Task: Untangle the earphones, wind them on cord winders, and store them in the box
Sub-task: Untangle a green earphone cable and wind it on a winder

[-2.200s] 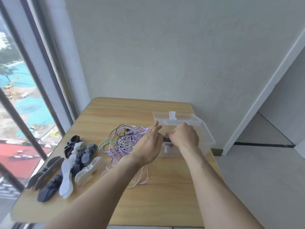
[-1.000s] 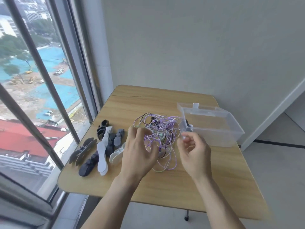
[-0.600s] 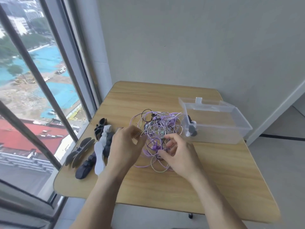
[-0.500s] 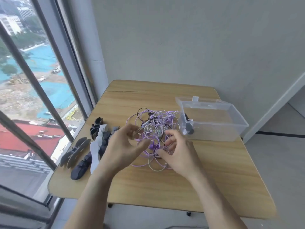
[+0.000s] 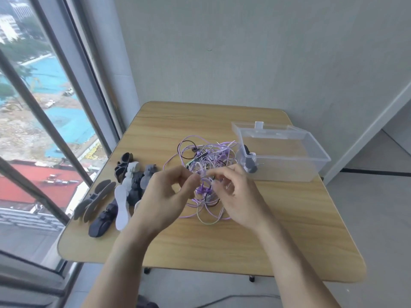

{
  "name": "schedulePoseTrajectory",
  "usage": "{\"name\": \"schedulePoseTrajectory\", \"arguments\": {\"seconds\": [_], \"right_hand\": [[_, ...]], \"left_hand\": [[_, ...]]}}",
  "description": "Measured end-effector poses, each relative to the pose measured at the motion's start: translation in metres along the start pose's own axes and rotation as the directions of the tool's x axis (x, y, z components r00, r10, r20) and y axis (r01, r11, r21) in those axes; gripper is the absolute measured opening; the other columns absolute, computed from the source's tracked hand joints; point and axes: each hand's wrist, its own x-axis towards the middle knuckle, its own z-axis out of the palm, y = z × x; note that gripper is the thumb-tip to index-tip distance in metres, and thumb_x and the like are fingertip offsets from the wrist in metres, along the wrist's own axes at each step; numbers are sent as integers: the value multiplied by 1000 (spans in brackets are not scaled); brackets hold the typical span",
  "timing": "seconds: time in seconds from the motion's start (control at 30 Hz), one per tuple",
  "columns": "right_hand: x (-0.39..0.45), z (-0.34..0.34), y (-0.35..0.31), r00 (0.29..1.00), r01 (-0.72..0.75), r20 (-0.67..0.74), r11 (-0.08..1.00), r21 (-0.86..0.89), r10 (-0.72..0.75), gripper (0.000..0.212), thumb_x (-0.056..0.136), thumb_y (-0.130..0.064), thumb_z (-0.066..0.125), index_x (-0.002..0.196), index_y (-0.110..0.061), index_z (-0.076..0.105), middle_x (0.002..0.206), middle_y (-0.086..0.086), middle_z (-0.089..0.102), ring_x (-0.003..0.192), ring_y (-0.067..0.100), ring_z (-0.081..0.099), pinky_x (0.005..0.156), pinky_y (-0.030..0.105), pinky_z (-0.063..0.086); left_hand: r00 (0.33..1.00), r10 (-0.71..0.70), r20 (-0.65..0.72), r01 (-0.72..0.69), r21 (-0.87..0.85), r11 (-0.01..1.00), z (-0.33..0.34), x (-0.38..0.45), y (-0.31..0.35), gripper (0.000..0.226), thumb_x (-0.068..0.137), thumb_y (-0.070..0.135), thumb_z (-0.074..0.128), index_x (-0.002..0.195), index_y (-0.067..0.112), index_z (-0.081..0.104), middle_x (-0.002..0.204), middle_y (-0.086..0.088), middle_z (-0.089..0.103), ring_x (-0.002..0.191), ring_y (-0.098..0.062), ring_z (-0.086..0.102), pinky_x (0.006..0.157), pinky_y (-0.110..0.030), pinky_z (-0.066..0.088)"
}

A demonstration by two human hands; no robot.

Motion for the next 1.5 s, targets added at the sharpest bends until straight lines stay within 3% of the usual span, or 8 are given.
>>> {"name": "schedulePoseTrajectory", "arguments": {"seconds": [0.5, 0.63, 0.73, 0.83, 1.03, 1.2, 1.33, 1.5], "right_hand": [[-6, -20, -25, 953, 130, -294, 976, 177, -74, 7, 91, -10, 71, 86, -14, 68, 72, -6, 68, 63, 9, 63, 60, 19, 49], [-5, -33, -9, 991, -47, -124, 999, -12, 45, 12, 81, -11, 81, 81, -18, 70, 66, -11, 62, 57, 2, 55, 58, 7, 40], [-2, -36, 4, 956, -20, -291, 983, -180, -34, 11, 83, -9, 76, 78, -16, 71, 75, -6, 64, 69, 6, 59, 66, 7, 41], [-1, -39, 10, 900, -57, -433, 971, -231, -50, 26, 96, -26, 65, 78, -9, 69, 73, 3, 67, 72, 23, 62, 71, 34, 50], [-1, -41, -16, 914, -246, -121, 765, 595, 388, 51, 102, -40, 45, 86, 3, 67, 73, 17, 70, 66, 30, 72, 62, 41, 61], [-6, -43, -26, 985, -138, 21, 694, 707, 173, 50, 95, -40, 50, 96, 6, 69, 90, 22, 73, 79, 31, 72, 68, 35, 59], [-10, -43, -21, 993, -57, -46, 767, 639, 112, 41, 99, -32, 51, 84, 0, 72, 83, 17, 75, 77, 35, 73, 71, 42, 60], [-10, -55, -17, 954, 74, -267, 762, 643, 133, 51, 97, -45, 46, 63, -12, 62, 71, 16, 68, 81, 44, 69, 89, 49, 55]], "left_hand": [[977, 81, -198, -44, 185, 982, 6, 6, -9, 8, 87, 24, 75, 80, 23, 71, 74, 14, 70, 75, -8, 63, 71, -20, 48], [916, 188, -354, -119, 208, 971, 6, 6, -2, 13, 85, 15, 76, 78, 25, 71, 72, 19, 65, 73, -4, 57, 66, -9, 40], [902, 218, -373, -144, 216, 966, 10, 5, 0, 19, 86, 20, 73, 77, 35, 66, 73, 18, 65, 73, -6, 57, 65, -9, 38], [906, 170, -389, -110, 171, 979, 14, 6, -1, 20, 90, 21, 71, 79, 35, 63, 75, 17, 66, 74, -7, 59, 64, -9, 39], [927, 250, -281, -197, 204, 959, 29, 2, 5, 26, 89, 20, 68, 114, 19, 62, 110, 9, 62, 109, -4, 56, 97, -26, 42], [925, 377, -48, -371, 99, 923, 51, -4, 22, 53, 84, 12, 69, 135, 14, 51, 127, 16, 59, 123, 0, 52, 113, -47, 35], [955, 296, 10, -293, 175, 940, 61, 3, 14, 17, 91, 34, 67, 87, 21, 56, 70, 13, 59, 70, -5, 55, 120, -44, 21], [968, 249, -2, -237, 300, 924, 58, 11, 0, 26, 91, 45, 61, 79, 23, 66, 66, 11, 67, 67, -9, 59, 119, -41, 22]]}}
